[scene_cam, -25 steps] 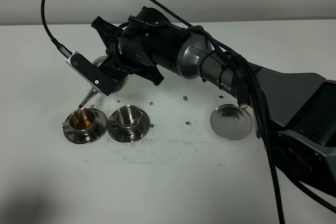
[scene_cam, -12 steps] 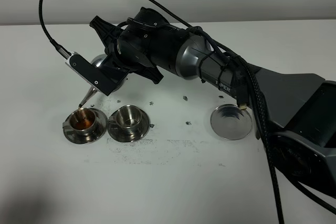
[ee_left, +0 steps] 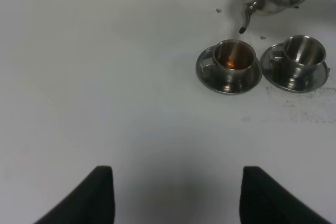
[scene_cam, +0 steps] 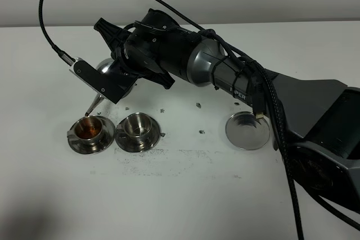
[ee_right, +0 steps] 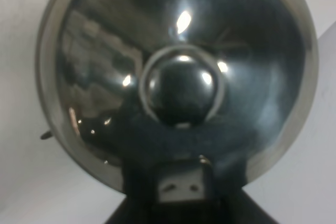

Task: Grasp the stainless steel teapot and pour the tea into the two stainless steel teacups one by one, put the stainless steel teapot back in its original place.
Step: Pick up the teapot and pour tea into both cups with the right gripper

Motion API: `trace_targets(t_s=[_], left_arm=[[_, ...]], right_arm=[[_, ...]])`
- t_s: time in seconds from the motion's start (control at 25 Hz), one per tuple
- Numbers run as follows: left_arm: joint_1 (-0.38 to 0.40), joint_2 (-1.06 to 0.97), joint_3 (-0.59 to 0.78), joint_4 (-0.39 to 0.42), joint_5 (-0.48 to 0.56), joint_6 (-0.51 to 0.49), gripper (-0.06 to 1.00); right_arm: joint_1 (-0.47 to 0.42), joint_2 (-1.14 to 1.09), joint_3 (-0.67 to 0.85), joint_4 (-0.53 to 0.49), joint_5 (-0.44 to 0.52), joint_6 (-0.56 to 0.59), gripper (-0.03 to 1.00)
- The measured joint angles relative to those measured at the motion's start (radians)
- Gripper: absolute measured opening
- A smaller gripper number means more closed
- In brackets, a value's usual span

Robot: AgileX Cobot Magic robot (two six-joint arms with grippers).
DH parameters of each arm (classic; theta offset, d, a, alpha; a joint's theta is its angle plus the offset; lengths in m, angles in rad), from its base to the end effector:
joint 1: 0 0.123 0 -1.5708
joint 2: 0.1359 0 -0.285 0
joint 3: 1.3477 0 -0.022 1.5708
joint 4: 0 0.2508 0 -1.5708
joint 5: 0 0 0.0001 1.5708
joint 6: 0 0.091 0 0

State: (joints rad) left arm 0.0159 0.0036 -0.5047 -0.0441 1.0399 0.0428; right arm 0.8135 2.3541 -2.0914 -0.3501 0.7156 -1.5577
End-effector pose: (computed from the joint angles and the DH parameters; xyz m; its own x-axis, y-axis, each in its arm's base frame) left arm -0.0040 -0.0035 0.2804 -0.4355 0.0135 -0.9001 0.0272 0.9996 0.0018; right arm 0.3825 0.3748 0.2064 0.7192 -0.6114 0.3301 -0.3501 -0.7293 -0.5878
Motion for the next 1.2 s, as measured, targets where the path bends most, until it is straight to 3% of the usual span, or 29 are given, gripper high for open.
trace_targets(t_s=[1.2], left_arm=[[0.0,0.0,0.0,0.0,0.0,0.0,0.51]], right_arm=[[0.008,0.0,0.0,-0.053,-0.019,-0.01,0.21]])
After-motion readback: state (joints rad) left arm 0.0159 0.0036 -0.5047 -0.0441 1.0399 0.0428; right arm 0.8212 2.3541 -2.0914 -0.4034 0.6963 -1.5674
